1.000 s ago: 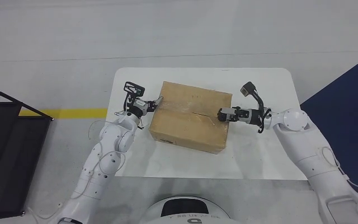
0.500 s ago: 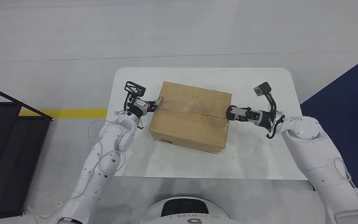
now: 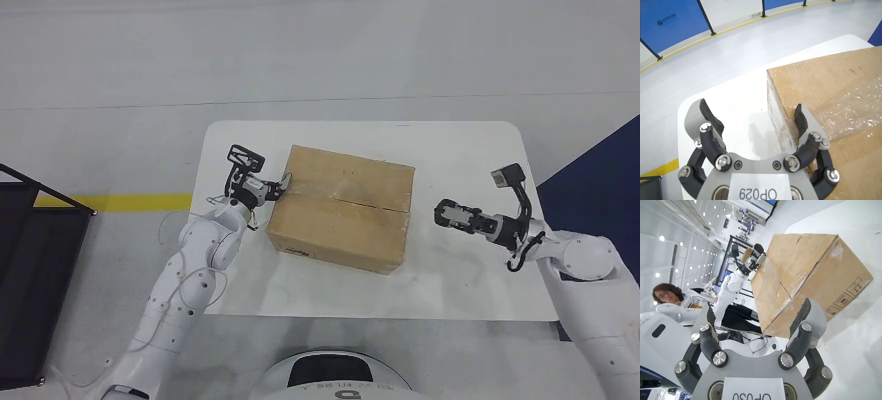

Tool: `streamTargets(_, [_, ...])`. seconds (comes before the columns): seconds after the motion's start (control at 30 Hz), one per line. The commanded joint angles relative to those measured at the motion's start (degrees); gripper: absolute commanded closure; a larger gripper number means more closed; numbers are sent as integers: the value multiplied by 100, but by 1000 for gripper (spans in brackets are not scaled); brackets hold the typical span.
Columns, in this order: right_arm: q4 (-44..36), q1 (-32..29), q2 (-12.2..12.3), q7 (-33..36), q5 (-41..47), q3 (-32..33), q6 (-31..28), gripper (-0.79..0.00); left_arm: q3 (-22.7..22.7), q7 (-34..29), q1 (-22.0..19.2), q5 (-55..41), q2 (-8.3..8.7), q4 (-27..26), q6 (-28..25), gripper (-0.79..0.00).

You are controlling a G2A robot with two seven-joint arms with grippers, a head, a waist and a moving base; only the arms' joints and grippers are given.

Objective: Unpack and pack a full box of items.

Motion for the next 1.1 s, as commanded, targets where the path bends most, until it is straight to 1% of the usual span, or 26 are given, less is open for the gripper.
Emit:
streamTargets(0.0, [-262, -171, 0, -212, -404, 50, -138, -785, 6, 1, -18, -21, -4, 20, -8, -785])
streamTargets(0.1, [-664, -417, -16, -689, -1202, 73, -374, -785, 19, -8, -44, -33, -8, 48, -25, -785])
streamTargets(0.17, [-962, -547, -34, -887, -1621, -18, -560, -785, 24, -4, -58, -40, -11, 67, -29, -785])
streamTargets(0.27, [-1283, -638, -63, -1171, -2182, -164, -782, -717, 26, -6, -79, -60, -15, 94, -21, -785])
streamTargets(0.3, [-1376, -651, -74, -1249, -2359, -234, -830, -671, 23, 1, -87, -72, -17, 102, -9, -785])
streamTargets(0.33, [-1439, -644, -85, -1358, -2546, -282, -835, -662, 23, 5, -90, -77, -18, 109, -4, -785])
streamTargets(0.37, [-1503, -622, -99, -1529, -2802, -307, -803, -628, 23, 5, -90, -77, -18, 109, -4, -785])
streamTargets(0.43, [-1637, -618, -129, -1830, -3255, -408, -713, -665, 23, 5, -90, -77, -18, 109, -4, -785])
streamTargets(0.53, [-1767, -669, -162, -2367, -3965, -402, -524, -677, 23, 5, -90, -77, -18, 109, -4, -785])
streamTargets(0.57, [-1835, -714, -174, -2529, -4182, -419, -458, -634, 23, 5, -90, -77, -18, 109, -4, -785])
streamTargets(0.6, [-1909, -753, -186, -2679, -4401, -441, -368, -622, 23, 5, -90, -77, -18, 109, -4, -785])
streamTargets(0.63, [-1970, -792, -195, -2794, -4609, -464, -269, -545, 23, 5, -90, -77, -18, 109, -4, -785])
streamTargets(0.67, [-2031, -829, -205, -2900, -4770, -494, -187, -499, 23, 5, -90, -77, -18, 109, -4, -785])
streamTargets(0.7, [-2069, -863, -212, -2959, -4914, -522, -97, -413, 23, 5, -90, -77, -18, 109, -4, -785])
streamTargets(0.77, [-2149, -899, -221, -3001, -5140, -562, 81, -363, 23, 5, -90, -77, -18, 109, -4, -785])
streamTargets(0.9, [-2248, -940, -231, -3016, -5410, -614, 259, -323, 23, 5, -90, -77, -18, 109, -4, -785])
streamTargets(0.97, [-2313, -983, -239, -3104, -5620, -610, 455, -296, 23, 5, -90, -77, -18, 109, -4, -785])
streamTargets(1.03, [-2376, -1041, -249, -3207, -5776, -615, 619, -228, 23, 5, -90, -77, -18, 109, -4, -785])
streamTargets(1.07, [-2413, -1088, -257, -3284, -5871, -628, 711, -169, 23, 5, -90, -77, -18, 109, -4, -785])
